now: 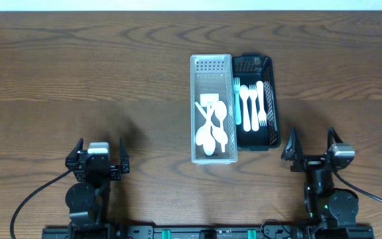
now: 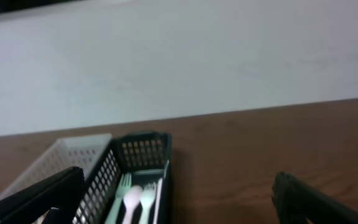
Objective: Pack container
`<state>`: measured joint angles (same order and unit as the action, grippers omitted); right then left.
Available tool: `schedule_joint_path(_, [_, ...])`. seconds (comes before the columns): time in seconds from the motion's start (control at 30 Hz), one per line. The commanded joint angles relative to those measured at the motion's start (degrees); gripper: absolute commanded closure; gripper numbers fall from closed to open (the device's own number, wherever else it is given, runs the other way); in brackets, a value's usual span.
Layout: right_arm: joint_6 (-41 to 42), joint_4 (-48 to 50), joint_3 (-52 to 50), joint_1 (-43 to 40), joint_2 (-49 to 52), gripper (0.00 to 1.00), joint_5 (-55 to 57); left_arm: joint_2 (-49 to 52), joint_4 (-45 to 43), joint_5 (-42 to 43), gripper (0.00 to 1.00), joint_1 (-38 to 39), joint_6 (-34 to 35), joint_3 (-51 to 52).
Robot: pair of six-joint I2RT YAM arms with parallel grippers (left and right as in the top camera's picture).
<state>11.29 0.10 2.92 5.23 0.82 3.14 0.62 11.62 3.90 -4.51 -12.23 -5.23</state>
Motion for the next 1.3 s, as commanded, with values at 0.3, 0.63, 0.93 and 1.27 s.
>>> schedule_joint_path(0.3, [-1.51, -4.37, -2.60, 0.42, -0.52, 0.01, -2.75, -0.28, 0.26, 0.15, 0.02, -0.46, 0.31, 1.55])
schedule_joint_path(0.63, [-1.51, -4.35, -2.60, 0.42, -0.52, 0.01, -2.73, -0.28, 0.26, 0.15, 0.02, -0.46, 0.31, 1.55])
schedule_joint_path(0.93, [-1.51, -4.37, -2.60, 0.42, -0.50, 0.01, -2.73, -0.28, 0.26, 0.13, 0.02, -0.46, 0.31, 1.55])
schedule_joint_path(1.27, [-1.51, -4.35, -2.60, 0.42, -0.50, 0.01, -2.73, -0.28, 0.26, 0.15, 0.02, -0.46, 0.31, 1.55])
